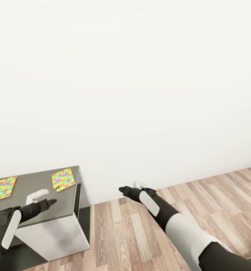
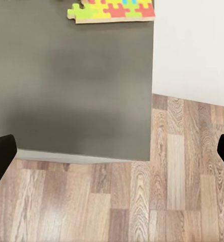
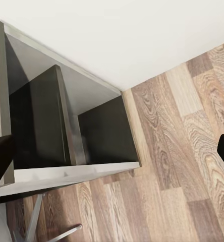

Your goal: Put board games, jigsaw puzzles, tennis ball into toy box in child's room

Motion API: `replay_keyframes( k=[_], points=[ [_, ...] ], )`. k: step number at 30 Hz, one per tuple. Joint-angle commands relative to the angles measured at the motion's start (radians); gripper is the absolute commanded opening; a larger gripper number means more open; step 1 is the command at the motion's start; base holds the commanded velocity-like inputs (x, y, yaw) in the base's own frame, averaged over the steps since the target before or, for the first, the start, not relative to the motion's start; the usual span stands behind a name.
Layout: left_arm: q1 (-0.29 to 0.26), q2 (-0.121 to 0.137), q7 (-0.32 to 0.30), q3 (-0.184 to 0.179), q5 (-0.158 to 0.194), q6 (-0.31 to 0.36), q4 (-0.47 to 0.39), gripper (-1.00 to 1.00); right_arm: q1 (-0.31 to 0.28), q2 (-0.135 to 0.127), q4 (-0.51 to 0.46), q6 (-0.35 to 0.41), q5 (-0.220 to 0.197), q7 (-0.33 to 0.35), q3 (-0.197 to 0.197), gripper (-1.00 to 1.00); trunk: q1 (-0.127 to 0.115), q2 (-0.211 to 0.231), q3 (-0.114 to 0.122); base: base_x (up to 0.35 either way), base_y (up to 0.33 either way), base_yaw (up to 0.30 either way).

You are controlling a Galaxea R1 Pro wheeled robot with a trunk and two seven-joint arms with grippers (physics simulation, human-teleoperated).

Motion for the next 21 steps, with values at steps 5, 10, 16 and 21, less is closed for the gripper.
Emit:
replay_keyframes(
  k=[5, 10, 16, 21],
  points=[
    [-0.001, 0.0, -0.006, 0.002, -0.002, 0.003, -0.001, 1.0, -0.001, -0.001, -0.002, 0.001, -0.011, -0.009, 0.005, 1.0, 0.001, -0.002, -0.002, 0.0, 0.0, 0.0],
    [-0.001, 0.001, -0.006, 0.002, -0.002, 0.001, 0.0, 1.0, -0.001, -0.001, -0.003, 0.001, -0.012, -0.009, 0.005, 1.0, 0.001, -0.002, 0.003, 0.0, 0.0, 0.0],
    [-0.001, 0.003, -0.005, 0.002, -0.002, -0.024, -0.001, 1.0, -0.001, -0.001, -0.004, 0.001, -0.012, -0.008, 0.006, 1.0, 0.001, -0.002, 0.012, 0.0, 0.0, 0.0],
    [-0.036, 0.003, 0.001, 0.002, -0.003, -0.052, 0.013, 1.0, -0.001, -0.001, -0.004, 0.001, -0.012, -0.007, 0.006, 1.0, 0.001, -0.002, 0.02, 0.0, 0.0, 0.0]
  ],
)
